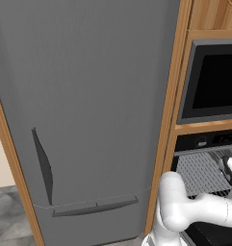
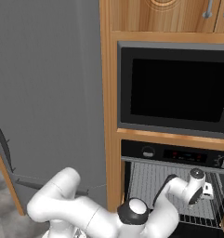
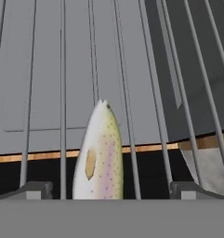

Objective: Take the fish from the oven and place it on the plate on the counter.

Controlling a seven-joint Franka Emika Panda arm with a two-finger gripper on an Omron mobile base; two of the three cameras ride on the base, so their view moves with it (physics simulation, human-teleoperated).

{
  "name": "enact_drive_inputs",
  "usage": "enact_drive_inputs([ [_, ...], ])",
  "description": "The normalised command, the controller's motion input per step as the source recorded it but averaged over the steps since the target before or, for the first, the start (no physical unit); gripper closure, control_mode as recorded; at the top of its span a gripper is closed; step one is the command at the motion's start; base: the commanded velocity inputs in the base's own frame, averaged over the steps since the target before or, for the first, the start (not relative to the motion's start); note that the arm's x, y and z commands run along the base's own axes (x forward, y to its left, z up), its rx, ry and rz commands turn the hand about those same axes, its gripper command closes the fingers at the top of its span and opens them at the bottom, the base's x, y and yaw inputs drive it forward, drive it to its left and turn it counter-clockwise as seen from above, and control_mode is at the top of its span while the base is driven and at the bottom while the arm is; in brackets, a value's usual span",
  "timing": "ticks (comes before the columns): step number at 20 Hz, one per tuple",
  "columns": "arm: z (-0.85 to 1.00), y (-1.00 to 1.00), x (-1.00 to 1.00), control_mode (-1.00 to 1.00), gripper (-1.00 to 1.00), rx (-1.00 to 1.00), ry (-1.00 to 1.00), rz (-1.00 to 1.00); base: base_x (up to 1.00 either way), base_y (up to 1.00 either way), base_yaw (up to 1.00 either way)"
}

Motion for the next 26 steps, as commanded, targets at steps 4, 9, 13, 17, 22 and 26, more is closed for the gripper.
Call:
enact_drive_inputs([
  [4,-0.76,0.0,-0.18,-1.0,-1.0,0.07,0.01,0.0,0.0,0.0,0.0],
  [9,-0.74,0.0,-0.46,-1.0,-1.0,0.1,0.06,0.0,0.0,0.0,0.0],
  [13,-0.62,0.0,-0.4,-1.0,-1.0,0.09,0.03,0.0,0.0,0.0,0.0],
  [17,-0.53,0.0,-0.22,-1.0,1.0,0.1,0.01,0.0,0.0,0.0,0.0],
  [22,-0.45,0.0,-0.2,-1.0,1.0,0.09,0.03,0.0,0.0,0.0,0.0],
  [26,-0.44,0.0,-0.27,-1.0,1.0,0.07,0.08,0.0,0.0,0.0,0.0],
])
